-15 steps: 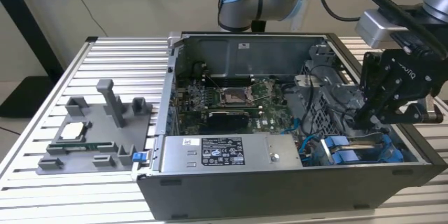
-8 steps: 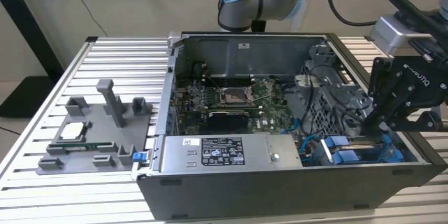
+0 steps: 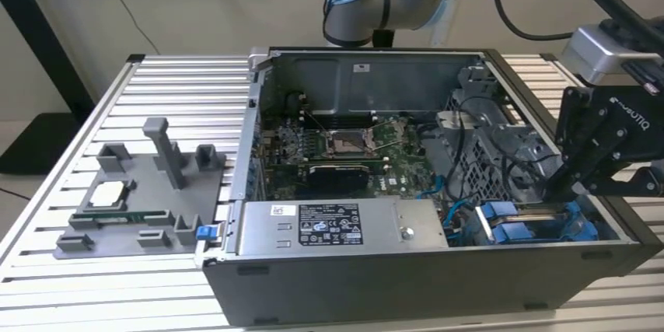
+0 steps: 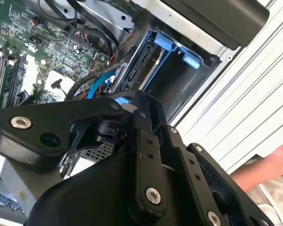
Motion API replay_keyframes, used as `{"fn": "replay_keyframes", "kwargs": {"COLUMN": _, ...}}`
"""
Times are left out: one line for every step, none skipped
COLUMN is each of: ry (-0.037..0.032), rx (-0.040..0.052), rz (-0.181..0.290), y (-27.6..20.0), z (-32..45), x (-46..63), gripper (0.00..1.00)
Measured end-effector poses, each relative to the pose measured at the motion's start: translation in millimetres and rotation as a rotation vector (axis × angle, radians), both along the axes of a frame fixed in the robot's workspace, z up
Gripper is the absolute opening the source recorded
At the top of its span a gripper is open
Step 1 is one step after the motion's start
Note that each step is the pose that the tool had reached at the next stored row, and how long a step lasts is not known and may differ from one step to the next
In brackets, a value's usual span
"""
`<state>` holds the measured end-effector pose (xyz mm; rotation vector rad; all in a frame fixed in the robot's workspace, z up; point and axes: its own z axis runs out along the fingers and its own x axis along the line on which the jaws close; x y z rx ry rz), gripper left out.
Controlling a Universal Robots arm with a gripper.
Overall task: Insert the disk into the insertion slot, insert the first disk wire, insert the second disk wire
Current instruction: 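Insert the first disk wire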
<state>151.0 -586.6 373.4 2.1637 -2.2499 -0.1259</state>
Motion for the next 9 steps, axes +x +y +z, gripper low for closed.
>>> {"fn": "replay_keyframes", "kwargs": {"ry": 0.0, "rx": 0.0, "rz": 0.0, "y": 0.0, "z": 0.0, "x": 0.1, "gripper": 0.0}}
{"fn": "replay_keyframes", "kwargs": {"ry": 0.0, "rx": 0.0, "rz": 0.0, "y": 0.0, "z": 0.0, "x": 0.2, "gripper": 0.0}}
{"fn": "replay_keyframes", "kwargs": {"ry": 0.0, "rx": 0.0, "rz": 0.0, "y": 0.0, "z": -0.1, "x": 0.4, "gripper": 0.0}}
{"fn": "replay_keyframes", "kwargs": {"ry": 0.0, "rx": -0.0001, "rz": 0.0, "y": 0.0, "z": -0.4, "x": 0.8, "gripper": 0.0}}
{"fn": "replay_keyframes", "kwargs": {"ry": 0.0, "rx": 0.0001, "rz": 0.0, "y": -0.1, "z": -0.9, "x": 1.5, "gripper": 0.0}}
{"fn": "replay_keyframes", "kwargs": {"ry": 0.0, "rx": 0.0, "rz": 0.0, "y": 0.0, "z": -1.3, "x": 2.5, "gripper": 0.0}}
{"fn": "replay_keyframes", "kwargs": {"ry": 0.0, "rx": 0.0002, "rz": 0.0, "y": 0.0, "z": -1.8, "x": 3.6, "gripper": 0.0}}
{"fn": "replay_keyframes", "kwargs": {"ry": 0.0, "rx": 0.0005, "rz": 0.0, "y": 0.0, "z": -2.4, "x": 4.8, "gripper": 0.0}}
{"fn": "replay_keyframes", "kwargs": {"ry": 0.0, "rx": 0.0008, "rz": 0.0, "y": 0.0, "z": -3.0, "x": 6.0, "gripper": 0.0}}
